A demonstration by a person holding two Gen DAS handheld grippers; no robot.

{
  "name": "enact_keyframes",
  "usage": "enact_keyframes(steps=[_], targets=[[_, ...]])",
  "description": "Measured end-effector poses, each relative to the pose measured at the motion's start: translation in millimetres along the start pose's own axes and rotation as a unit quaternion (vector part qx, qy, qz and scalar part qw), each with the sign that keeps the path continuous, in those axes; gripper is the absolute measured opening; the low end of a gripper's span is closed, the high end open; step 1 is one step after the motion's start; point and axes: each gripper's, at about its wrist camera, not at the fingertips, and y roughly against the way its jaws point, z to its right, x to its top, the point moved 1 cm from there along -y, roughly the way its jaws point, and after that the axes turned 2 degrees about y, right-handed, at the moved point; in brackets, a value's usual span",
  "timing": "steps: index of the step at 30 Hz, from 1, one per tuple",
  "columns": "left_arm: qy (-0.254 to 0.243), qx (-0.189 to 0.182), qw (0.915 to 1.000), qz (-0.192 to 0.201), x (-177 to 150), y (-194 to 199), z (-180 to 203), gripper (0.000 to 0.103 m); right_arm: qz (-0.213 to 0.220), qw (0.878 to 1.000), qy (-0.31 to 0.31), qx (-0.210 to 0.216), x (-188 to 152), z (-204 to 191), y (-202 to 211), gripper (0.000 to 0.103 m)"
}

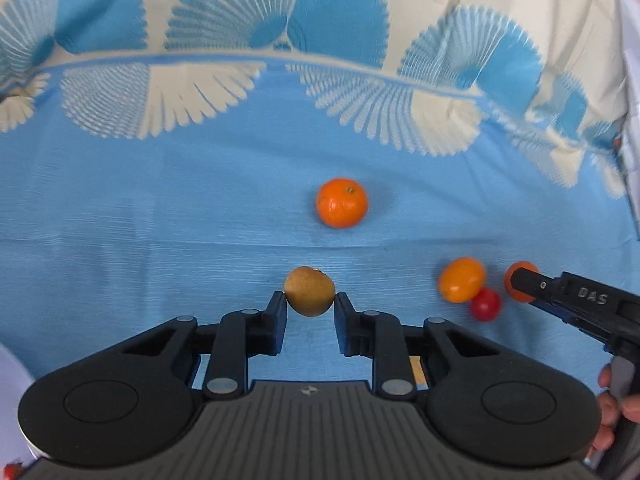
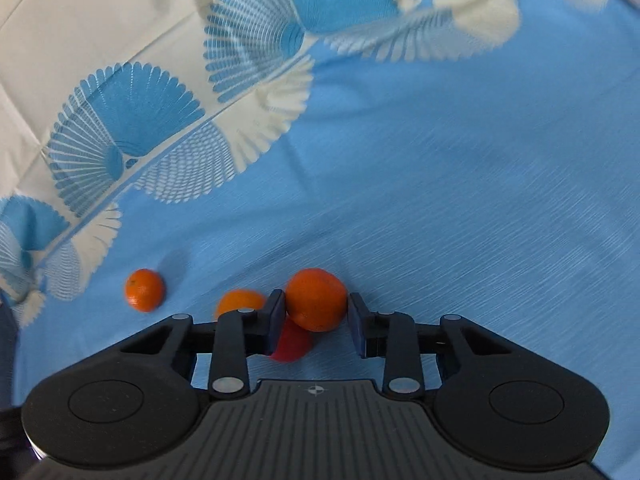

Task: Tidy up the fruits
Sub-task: 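Grasp a tan fruit with the left tool while the right tool grasps a tangerine, then carry both fruits over the plate and open both tools to release them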

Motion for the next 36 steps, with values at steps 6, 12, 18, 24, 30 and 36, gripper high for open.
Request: enact_keyframes(steps=[6,12,18,24,30,36], targets=[[0.007,-0.024,0.999,0.036,-26,77,-18,0.028,0.08,0.994,0.072,-0.033,-12,-8,60,0.035],[0.029,-0.039,0.9971,0.059,-67,159,-49,0.028,0.118,0.985,0.123,-0.009,-53,-46,134,0.035],[0.054,-0.021,0.9959,0.07,-108,222,-102,0.028,0.113,0.979,0.164,0.053,-112,-107,187,0.035],[0.086,0.028,0.9935,0.069,-132,244,-167,0.028,0.063,0.972,0.191,0.118,-159,-175,196,0.035],[0.115,0.058,0.9892,0.069,-138,242,-218,0.028,0.02,0.961,0.228,0.154,-189,-234,186,0.035],[0.118,0.076,0.9884,0.058,-134,222,-242,0.028,-0.004,0.95,0.266,0.166,-207,-269,166,0.035]])
